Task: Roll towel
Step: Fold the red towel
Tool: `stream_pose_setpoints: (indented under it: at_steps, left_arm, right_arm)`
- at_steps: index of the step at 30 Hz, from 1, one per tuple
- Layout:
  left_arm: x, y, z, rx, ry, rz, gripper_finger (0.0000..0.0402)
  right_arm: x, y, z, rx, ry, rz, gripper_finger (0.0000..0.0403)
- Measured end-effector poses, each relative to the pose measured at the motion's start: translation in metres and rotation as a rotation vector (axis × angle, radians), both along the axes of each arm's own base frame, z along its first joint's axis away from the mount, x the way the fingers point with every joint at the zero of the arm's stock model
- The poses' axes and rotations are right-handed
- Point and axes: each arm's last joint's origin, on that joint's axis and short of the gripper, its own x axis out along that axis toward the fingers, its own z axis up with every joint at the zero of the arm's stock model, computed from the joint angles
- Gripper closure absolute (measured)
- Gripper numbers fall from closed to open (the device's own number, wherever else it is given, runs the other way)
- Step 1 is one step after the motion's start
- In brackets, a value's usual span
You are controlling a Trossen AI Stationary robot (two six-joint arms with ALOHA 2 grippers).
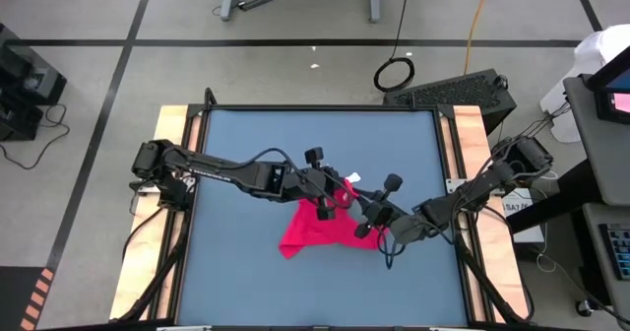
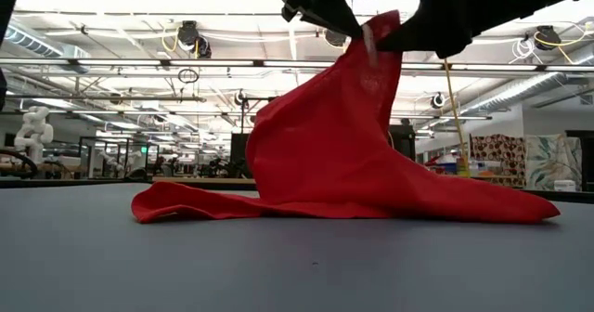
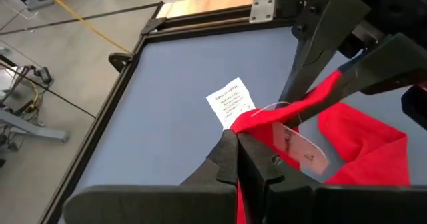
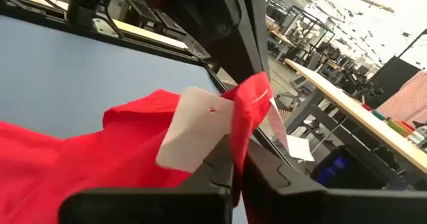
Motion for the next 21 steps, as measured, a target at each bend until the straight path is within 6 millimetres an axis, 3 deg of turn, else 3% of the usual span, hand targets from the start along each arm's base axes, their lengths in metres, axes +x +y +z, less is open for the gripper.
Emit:
stream_pose_setpoints:
  at_steps: [8,17,21]
  left_arm:
    - [-0.013,-0.009,-0.012,-0.084,0.131,0.064,0.0341]
    - [-0.038,-0.05,-0.021,-0.089,0.259,0.087,0.029]
    - [-0.052,-0.067,-0.039,-0.021,0.288,0.131,0.028]
  right_arm:
    - [-0.016,0.007,0.016,-0.046,-0.016,-0.037,0.04]
    - [-0.036,0.001,0.033,-0.059,0.002,-0.042,0.0402]
    - [-0.043,-0.004,0.039,-0.058,0.005,-0.043,0.0402]
